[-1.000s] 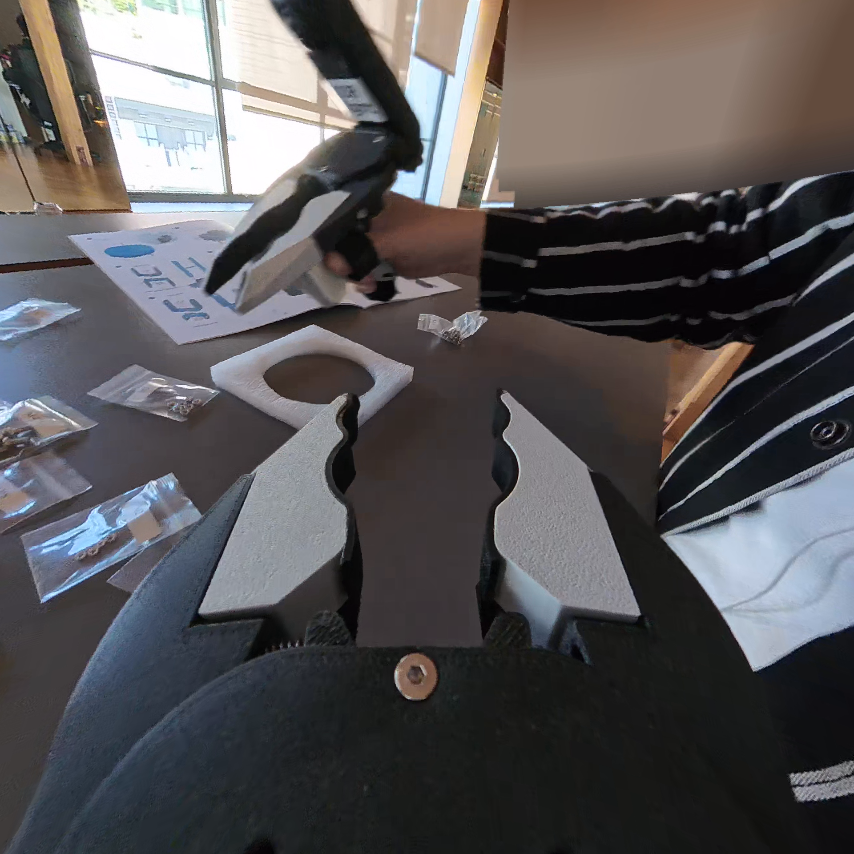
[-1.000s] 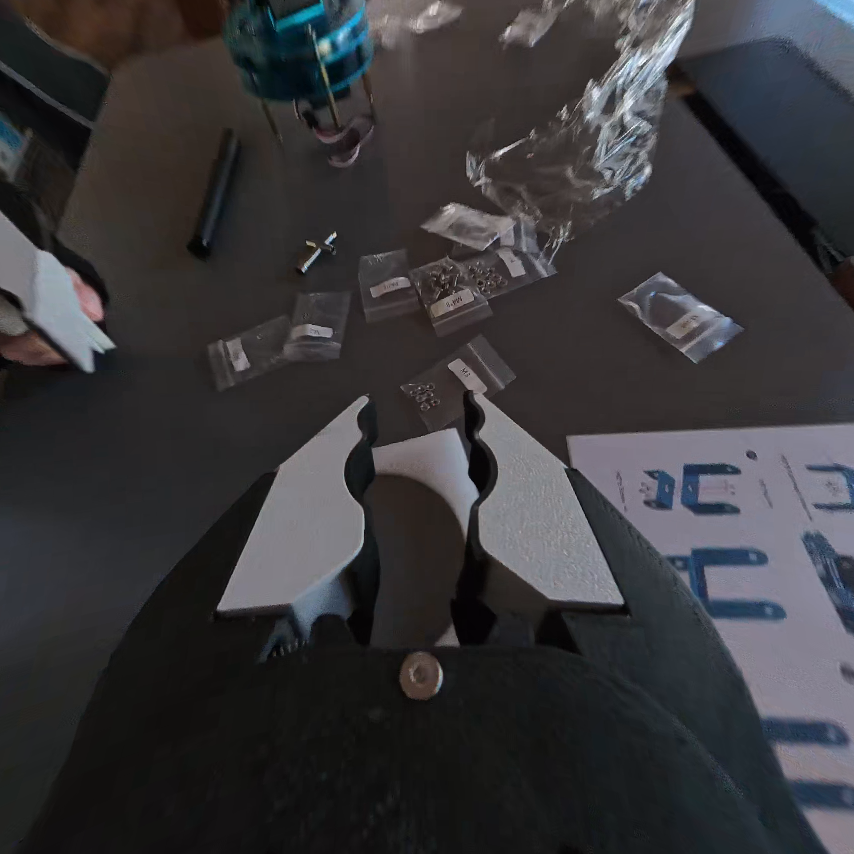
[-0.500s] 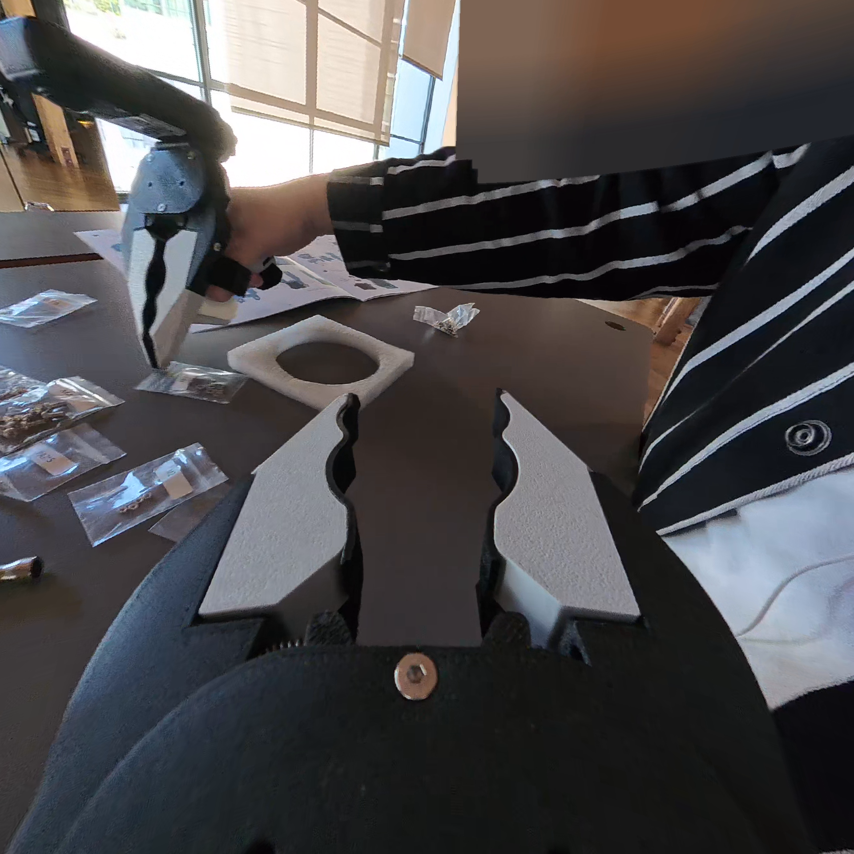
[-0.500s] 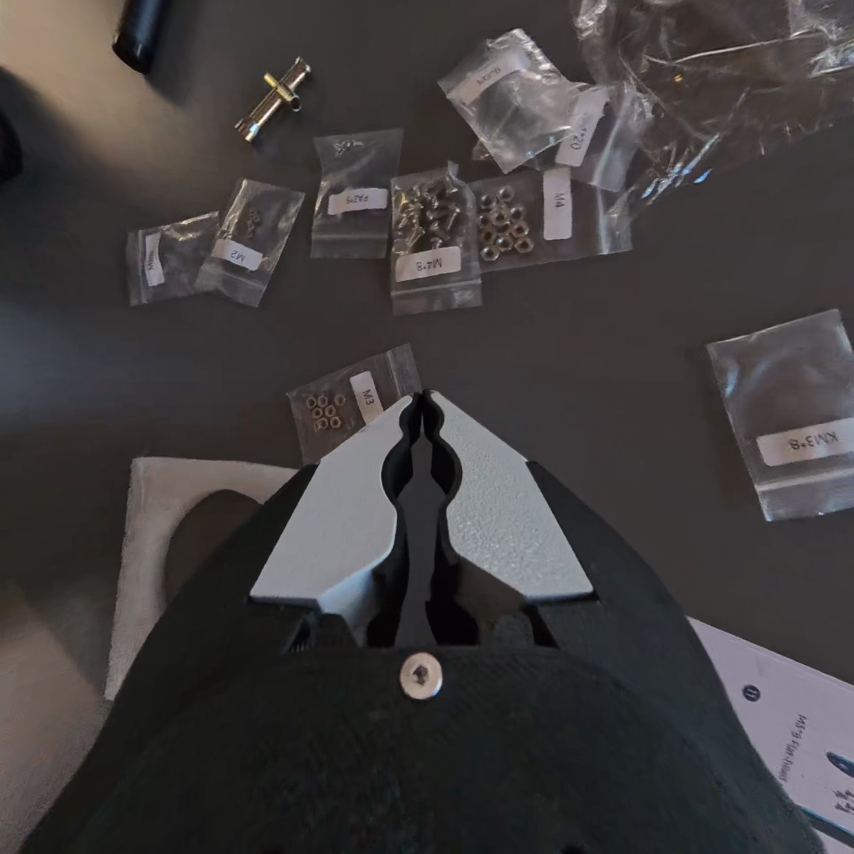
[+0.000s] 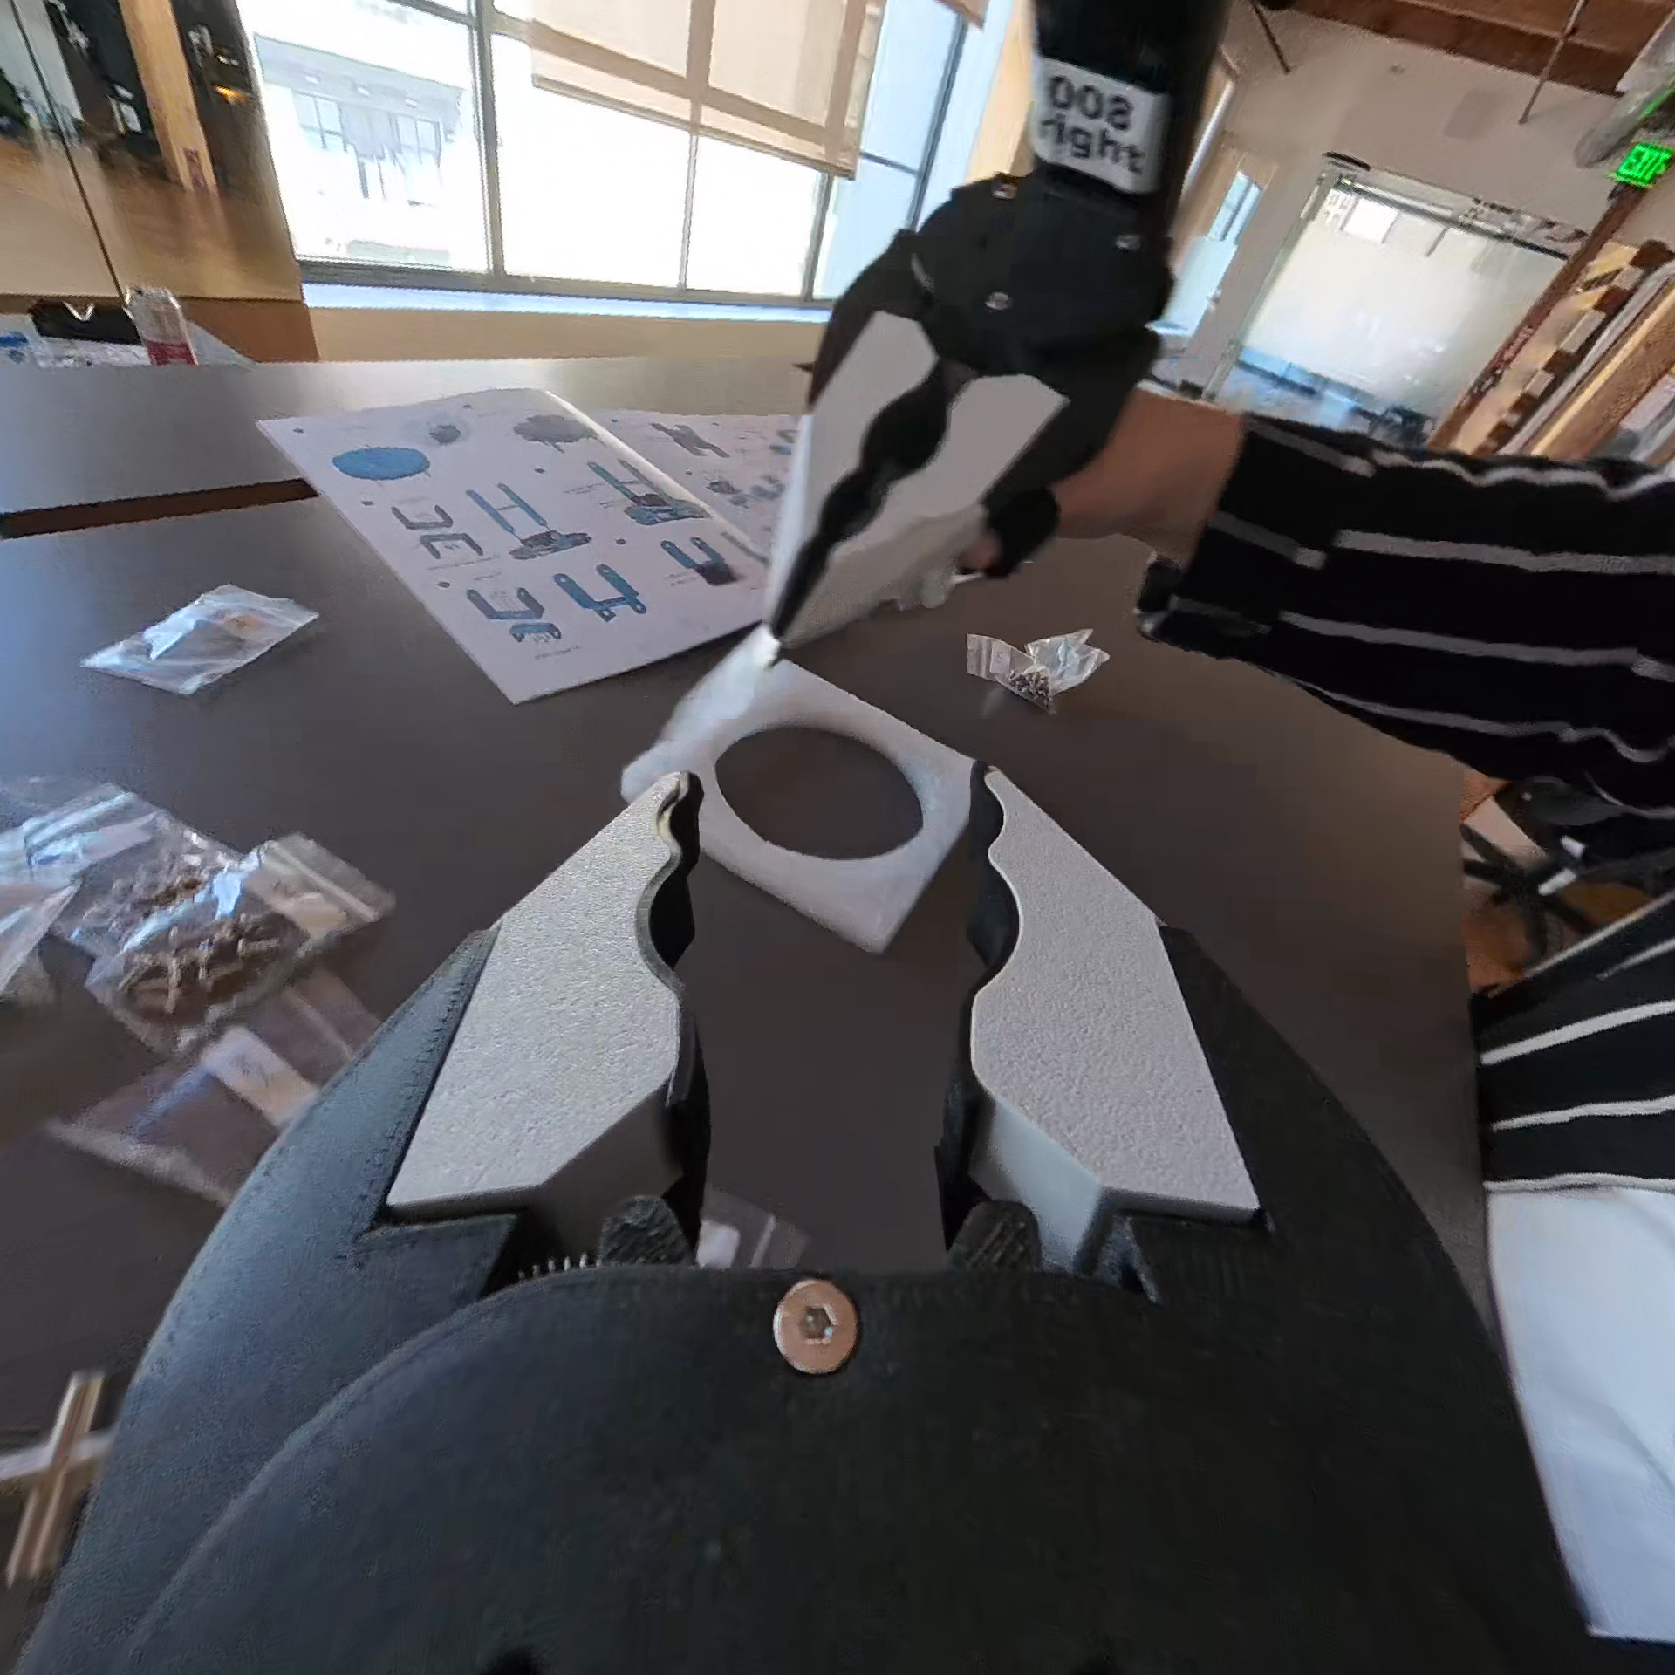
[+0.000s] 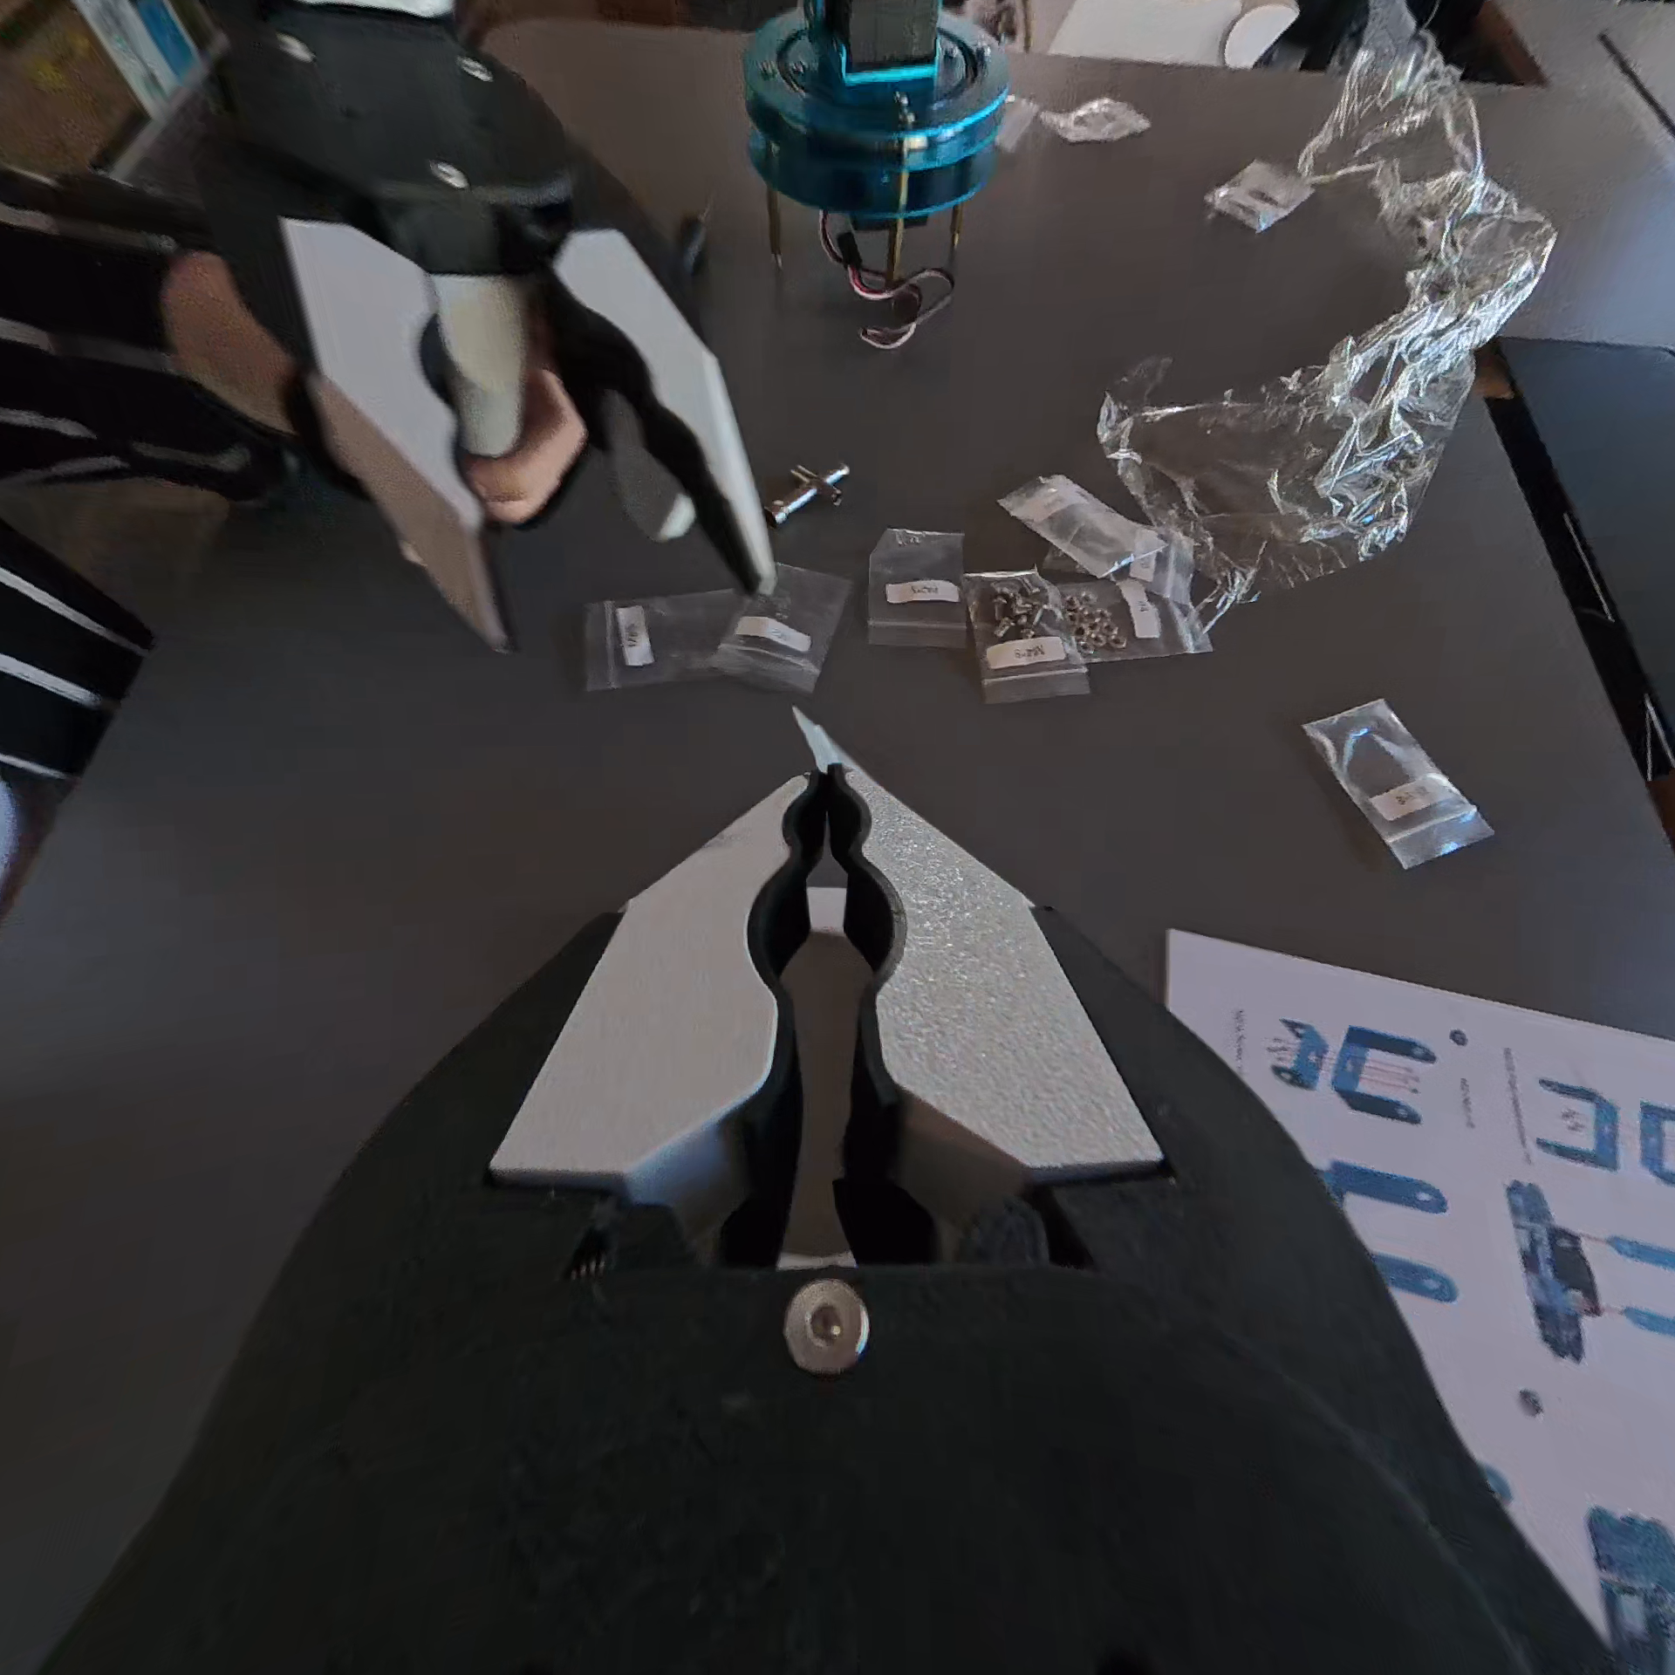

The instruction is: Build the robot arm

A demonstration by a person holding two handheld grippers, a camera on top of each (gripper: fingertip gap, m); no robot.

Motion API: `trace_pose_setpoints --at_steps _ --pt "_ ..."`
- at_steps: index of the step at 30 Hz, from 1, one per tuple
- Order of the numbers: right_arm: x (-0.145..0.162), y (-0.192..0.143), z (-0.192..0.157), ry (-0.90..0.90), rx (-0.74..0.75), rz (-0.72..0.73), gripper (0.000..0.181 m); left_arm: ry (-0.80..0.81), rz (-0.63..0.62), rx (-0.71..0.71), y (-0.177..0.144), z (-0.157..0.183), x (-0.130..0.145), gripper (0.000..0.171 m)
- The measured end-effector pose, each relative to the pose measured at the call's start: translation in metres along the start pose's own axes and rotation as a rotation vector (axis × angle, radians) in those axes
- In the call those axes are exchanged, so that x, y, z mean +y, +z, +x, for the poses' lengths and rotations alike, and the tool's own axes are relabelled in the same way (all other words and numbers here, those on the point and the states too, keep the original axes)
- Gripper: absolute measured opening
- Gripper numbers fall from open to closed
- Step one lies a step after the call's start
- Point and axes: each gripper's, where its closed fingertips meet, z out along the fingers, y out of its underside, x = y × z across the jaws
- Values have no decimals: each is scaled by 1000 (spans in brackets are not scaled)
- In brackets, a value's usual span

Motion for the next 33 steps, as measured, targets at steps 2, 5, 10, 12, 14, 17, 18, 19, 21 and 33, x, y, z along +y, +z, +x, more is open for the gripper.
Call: trace_pose_setpoints --at_steps 2,5,10,12,14,17,18,19,21,33 --pt "-1 -10 -14 9 3 29 0 56 -20 9 16 0 -4 59" --pt "4 -28 -33 -10 37 55 0 155 -80 109 41 23 -1 56" --pt "26 -62 -59 41 59 107 0 296 -215 190 79 66 21 0" --pt "39 -78 -66 80 78 126 0 289 -244 250 93 87 28 0" --pt "50 -96 -75 100 110 192 1 272 -273 300 105 106 34 0" --pt "70 -125 -86 173 150 274 34 274 -294 370 121 133 38 0" --pt "80 -132 -90 206 135 277 34 272 -305 406 124 143 39 0" --pt "89 -138 -97 241 98 277 34 268 -323 449 127 152 41 0" --pt "99 -150 -110 298 10 290 31 260 -378 525 131 166 48 0" --pt "127 -151 -113 346 -193 294 0 214 -465 560 169 168 58 0"
